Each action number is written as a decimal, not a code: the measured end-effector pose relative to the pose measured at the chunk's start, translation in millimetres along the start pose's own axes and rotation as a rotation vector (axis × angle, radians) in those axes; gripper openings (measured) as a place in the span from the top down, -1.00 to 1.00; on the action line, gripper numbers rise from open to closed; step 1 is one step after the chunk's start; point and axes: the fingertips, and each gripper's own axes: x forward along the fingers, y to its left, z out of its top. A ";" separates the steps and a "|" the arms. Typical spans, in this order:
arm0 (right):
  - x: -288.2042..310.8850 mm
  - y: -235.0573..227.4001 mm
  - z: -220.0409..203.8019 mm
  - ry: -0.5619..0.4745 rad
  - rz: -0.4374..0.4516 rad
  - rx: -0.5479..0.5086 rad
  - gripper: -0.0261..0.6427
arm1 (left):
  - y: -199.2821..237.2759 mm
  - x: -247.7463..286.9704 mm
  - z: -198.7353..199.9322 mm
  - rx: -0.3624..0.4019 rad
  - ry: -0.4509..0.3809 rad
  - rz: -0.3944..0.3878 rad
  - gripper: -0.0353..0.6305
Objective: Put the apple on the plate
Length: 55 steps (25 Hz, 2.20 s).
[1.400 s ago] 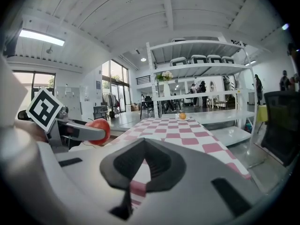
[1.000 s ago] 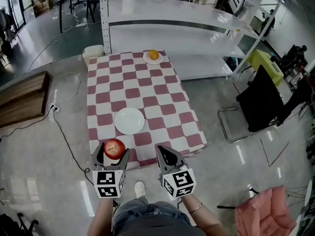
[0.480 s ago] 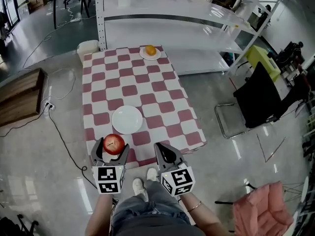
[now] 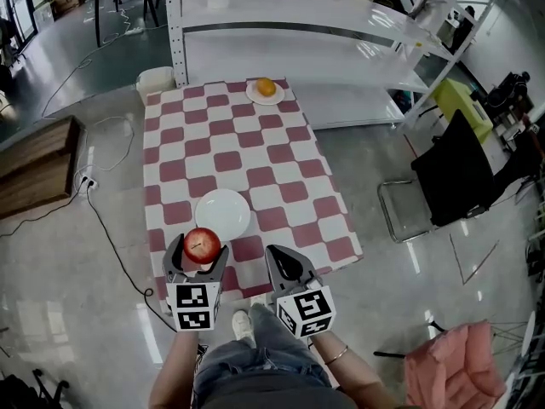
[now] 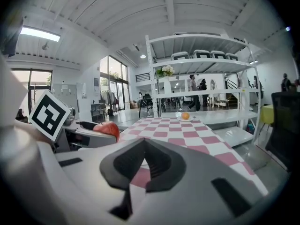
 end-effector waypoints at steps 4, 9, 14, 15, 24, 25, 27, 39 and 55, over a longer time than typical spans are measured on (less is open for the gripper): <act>16.2 -6.7 2.8 0.005 0.019 -0.016 0.89 | 2.7 18.6 2.2 -0.001 0.003 0.006 -0.29; 33.9 -14.4 4.5 0.020 0.037 -0.024 0.89 | 6.0 40.9 6.4 -0.001 0.016 0.008 -0.29; 49.9 -20.8 2.2 0.040 0.055 -0.034 0.89 | 7.0 62.1 4.5 -0.015 0.031 0.004 -0.29; 53.1 -21.9 2.0 0.043 0.058 -0.037 0.89 | 7.1 65.7 5.0 -0.016 0.031 0.004 -0.29; 74.6 -27.6 3.3 0.062 0.088 -0.043 0.89 | 8.9 92.3 1.1 -0.021 0.057 0.008 -0.29; 75.7 -28.7 2.3 0.065 0.089 -0.042 0.89 | 9.5 95.3 -0.4 -0.024 0.060 0.009 -0.29; 77.4 -31.3 0.5 0.070 0.092 -0.041 0.89 | 9.9 101.7 -3.5 -0.024 0.066 0.010 -0.29; 86.6 -43.2 -10.0 0.105 0.102 -0.032 0.89 | 3.1 136.6 -15.8 -0.001 0.113 -0.005 -0.29; 93.4 -56.2 -14.1 0.119 0.098 -0.026 0.89 | -4.2 156.7 -28.3 0.021 0.134 -0.013 -0.29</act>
